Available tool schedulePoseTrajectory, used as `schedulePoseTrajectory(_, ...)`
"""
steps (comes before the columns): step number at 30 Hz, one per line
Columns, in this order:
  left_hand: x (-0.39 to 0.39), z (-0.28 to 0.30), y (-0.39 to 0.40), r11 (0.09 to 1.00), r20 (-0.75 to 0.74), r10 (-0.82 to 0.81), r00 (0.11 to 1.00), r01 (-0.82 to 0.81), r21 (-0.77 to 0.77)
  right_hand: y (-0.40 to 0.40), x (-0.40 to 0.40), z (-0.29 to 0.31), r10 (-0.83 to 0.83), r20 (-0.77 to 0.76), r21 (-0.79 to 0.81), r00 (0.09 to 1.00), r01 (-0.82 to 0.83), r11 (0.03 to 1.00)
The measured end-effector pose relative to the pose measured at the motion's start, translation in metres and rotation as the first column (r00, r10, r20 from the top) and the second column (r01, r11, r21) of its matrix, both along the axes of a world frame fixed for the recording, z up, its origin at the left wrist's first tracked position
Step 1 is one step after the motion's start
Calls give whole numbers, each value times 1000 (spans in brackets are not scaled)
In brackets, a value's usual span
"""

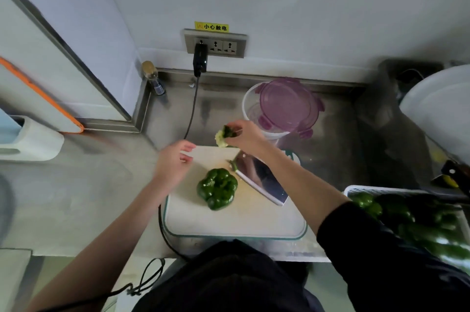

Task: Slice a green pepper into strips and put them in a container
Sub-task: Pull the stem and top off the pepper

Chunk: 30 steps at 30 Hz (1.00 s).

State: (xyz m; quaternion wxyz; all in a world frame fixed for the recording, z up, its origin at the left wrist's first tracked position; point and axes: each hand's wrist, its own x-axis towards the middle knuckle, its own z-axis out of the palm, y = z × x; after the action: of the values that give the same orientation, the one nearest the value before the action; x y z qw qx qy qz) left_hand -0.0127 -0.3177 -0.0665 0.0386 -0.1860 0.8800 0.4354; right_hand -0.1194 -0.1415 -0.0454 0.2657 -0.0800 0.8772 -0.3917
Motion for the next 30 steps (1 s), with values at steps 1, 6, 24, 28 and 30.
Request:
schedulePoseTrajectory(1,3,-2,-3,1000,17,2,1000,-2,-4,-8,-6,-1,58,-37,48,998,-56,997)
schedulePoseTrajectory(6,10,-7,-9,997,123,-75,990,78,-21,-35,-27,-11,261,-103,250,960,-229,941)
schedulePoseTrajectory(24,-1,-13,18,983,125,-138,983,120,140,98,90,-49,-104,-139,293,985,142,946)
schedulePoseTrajectory(28,-7,-14,24,975,146,-195,970,175,138,81,88,-58,35,-259,297,965,45,954)
schedulePoseTrajectory(30,-8,-13,28,974,147,-199,969,178,143,57,76,-57,72,-252,282,965,3,959)
